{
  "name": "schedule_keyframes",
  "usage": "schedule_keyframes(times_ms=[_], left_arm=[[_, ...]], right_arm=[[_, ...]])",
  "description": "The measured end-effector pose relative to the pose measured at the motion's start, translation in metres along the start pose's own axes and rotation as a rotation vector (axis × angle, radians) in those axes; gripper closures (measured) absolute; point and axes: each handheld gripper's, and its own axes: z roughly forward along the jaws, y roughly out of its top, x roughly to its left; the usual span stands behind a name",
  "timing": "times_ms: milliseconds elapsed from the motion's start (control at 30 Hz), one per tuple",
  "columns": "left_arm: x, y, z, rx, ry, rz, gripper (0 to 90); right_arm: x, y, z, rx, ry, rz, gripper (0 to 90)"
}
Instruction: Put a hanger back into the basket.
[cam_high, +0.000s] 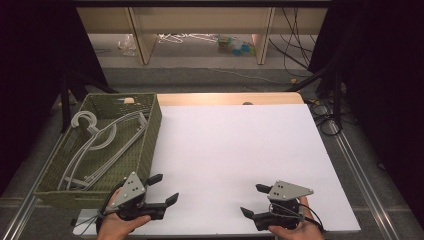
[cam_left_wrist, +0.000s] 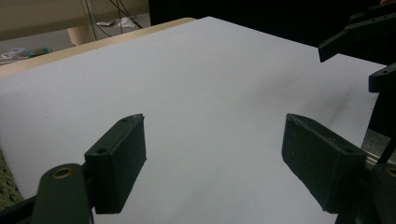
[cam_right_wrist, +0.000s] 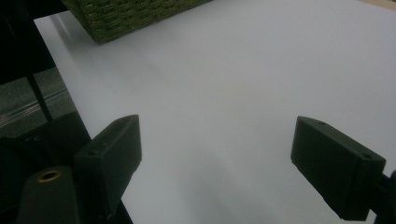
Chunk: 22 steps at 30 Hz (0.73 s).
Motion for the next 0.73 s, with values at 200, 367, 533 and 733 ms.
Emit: schedule_keyframes(times_ms=[200, 367, 533, 733], left_arm=[[0.0005, 0.0, -0.0002, -0.001, 0.002, 0.004, 22.1], [0.0009, 0.0, 0.0, 0.0, 0.001, 0.005, 22.0], [0.0018, -0.0005, 0.0008, -0.004, -0.001, 0.006, 22.1], [0.0017, -0.0006, 0.0013, -0.004, -0.008, -0.003, 22.3]], right_arm=[[-0.0019, -0.0007, 0.0009, -0.003, -0.006, -0.004, 17.3], [-0.0015, -0.001, 0.002, 0.011, -0.001, 0.005, 17.3], [-0.0015, -0.001, 0.0022, 0.009, 0.008, 0.012, 17.4], [-0.0016, -0.0011, 0.0023, 0.012, 0.01, 0.018, 17.4]])
